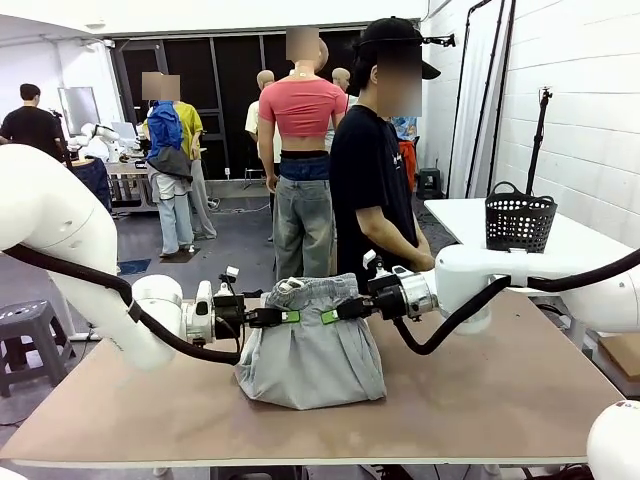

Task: Fold the training pants.
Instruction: Fold the Training pants in half.

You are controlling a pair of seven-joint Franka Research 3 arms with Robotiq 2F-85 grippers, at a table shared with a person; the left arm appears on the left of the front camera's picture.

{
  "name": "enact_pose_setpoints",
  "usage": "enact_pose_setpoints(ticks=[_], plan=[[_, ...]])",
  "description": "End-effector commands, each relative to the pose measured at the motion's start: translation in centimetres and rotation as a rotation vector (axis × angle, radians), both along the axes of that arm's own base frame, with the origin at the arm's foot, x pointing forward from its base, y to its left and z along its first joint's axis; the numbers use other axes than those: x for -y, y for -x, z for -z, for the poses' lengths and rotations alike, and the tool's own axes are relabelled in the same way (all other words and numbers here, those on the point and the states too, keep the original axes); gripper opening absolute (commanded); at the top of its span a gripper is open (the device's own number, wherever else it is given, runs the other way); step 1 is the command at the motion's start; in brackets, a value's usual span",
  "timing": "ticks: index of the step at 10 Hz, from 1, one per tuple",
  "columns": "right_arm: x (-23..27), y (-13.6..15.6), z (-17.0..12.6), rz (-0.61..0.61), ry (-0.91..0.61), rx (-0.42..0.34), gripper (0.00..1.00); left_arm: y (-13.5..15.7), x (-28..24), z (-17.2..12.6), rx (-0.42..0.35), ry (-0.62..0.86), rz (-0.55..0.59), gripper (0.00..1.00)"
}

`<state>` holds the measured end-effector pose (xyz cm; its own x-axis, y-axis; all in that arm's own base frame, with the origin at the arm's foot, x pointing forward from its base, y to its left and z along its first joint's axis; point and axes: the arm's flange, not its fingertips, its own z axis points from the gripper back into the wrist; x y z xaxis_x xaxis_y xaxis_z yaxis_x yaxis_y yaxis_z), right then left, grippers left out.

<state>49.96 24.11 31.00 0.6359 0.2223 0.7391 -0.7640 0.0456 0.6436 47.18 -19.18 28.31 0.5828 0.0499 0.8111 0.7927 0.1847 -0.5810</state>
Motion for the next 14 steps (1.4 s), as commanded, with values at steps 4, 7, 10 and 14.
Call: enact_pose_setpoints(ticks=[4, 7, 10, 14], plan=[[-0.1, -1.1, 0.4, 0.024, -0.01, -0.03, 0.0, -1.2, 0.5, -0.8, -0.024, -0.063, -0.037, 0.0], [-0.1, -3.4, 1.2, 0.074, -0.015, -0.048, 0.0, -3.3, 0.6, -0.7, -0.01, -0.093, -0.072, 0.0], [-0.6, -4.9, 2.3, 0.091, 0.023, -0.099, 0.0, -4.2, 0.6, 0.5, -0.115, -0.114, -0.082, 0.0], [-0.7, -6.4, 3.5, 0.115, 0.064, -0.145, 0.0, -5.7, 0.5, 2.3, -0.194, -0.125, -0.083, 0.0]])
